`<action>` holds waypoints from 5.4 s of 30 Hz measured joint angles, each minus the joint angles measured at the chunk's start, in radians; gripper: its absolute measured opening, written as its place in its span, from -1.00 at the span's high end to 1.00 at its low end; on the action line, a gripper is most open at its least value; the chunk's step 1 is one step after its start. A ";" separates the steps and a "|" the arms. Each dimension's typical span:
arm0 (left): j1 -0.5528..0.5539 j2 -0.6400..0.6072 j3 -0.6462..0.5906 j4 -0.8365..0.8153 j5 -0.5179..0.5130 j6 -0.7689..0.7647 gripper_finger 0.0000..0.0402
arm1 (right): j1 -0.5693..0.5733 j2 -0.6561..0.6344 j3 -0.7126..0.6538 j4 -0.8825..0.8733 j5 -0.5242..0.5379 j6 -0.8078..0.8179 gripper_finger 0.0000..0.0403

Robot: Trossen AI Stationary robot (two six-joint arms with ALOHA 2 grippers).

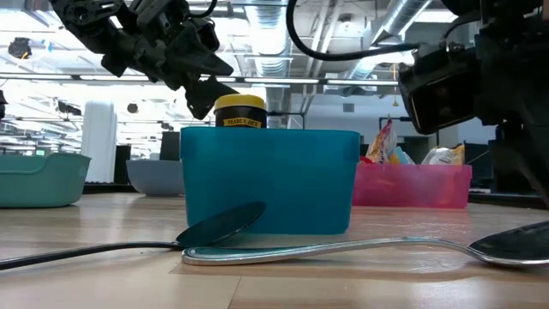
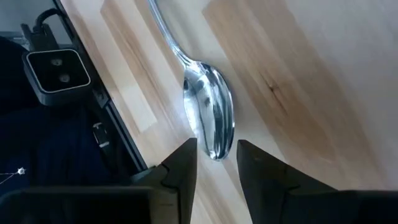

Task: Pick & Place Food Item
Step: Put the silver spoon into the green bin

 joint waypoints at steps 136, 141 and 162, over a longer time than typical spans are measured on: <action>0.000 0.000 0.000 0.007 -0.010 0.000 -0.09 | 0.093 0.054 0.621 -0.825 0.896 -0.567 1.00; 0.000 0.000 0.000 0.022 -0.010 0.000 -0.09 | 0.093 0.054 0.674 -0.945 0.962 -0.517 1.00; 0.000 0.000 0.000 0.132 -0.212 0.064 -0.09 | 0.076 -0.145 0.674 -1.362 1.146 -0.168 1.00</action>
